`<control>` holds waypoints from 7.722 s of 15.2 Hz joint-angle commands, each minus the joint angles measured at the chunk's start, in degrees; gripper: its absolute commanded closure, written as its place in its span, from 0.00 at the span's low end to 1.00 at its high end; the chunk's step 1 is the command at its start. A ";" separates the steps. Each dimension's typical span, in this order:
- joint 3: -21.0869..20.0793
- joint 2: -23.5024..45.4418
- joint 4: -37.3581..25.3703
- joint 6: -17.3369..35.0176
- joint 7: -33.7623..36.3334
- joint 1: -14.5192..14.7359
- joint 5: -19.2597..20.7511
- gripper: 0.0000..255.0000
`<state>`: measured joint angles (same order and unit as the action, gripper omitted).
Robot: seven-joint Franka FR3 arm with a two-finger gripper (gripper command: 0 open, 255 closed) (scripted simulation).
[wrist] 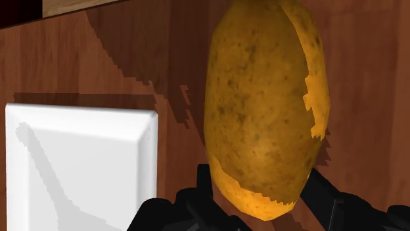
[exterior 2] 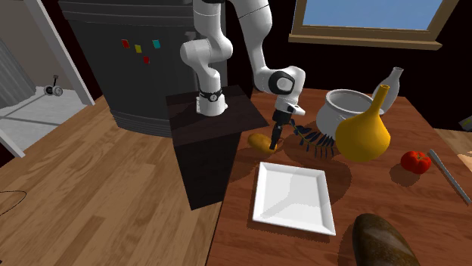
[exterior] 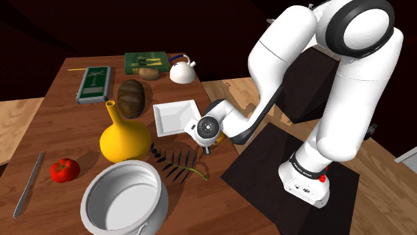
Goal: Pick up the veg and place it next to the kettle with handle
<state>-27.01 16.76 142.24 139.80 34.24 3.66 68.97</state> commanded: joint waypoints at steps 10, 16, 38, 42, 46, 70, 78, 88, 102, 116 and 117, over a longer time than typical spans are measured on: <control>-1.34 -3.87 1.32 0.03 -4.03 -0.90 -4.44 1.00; -3.05 -9.74 2.83 -0.21 -10.35 -1.88 -11.46 1.00; -3.09 -28.68 3.45 -6.81 -33.27 0.36 -35.45 1.00; -2.36 -31.22 2.60 -9.05 -36.45 1.25 -38.29 1.00; -1.61 -33.46 1.49 -11.46 -39.28 2.06 -40.64 1.00; 7.33 -12.69 -24.31 -11.84 -52.89 -7.33 -31.47 1.00; 10.14 1.34 -42.23 -13.73 -59.35 -9.22 -29.37 1.00; 12.53 23.91 -76.42 -21.59 -71.14 -8.90 -30.03 1.00; 13.98 29.90 -76.97 -16.38 -68.77 -8.76 -28.16 1.00; 15.72 34.56 -74.78 -10.25 -64.58 -8.33 -25.64 1.00; 15.86 34.97 -74.77 -9.86 -64.30 -8.28 -25.46 1.00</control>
<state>-11.31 51.17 67.58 129.54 -30.42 -4.75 43.30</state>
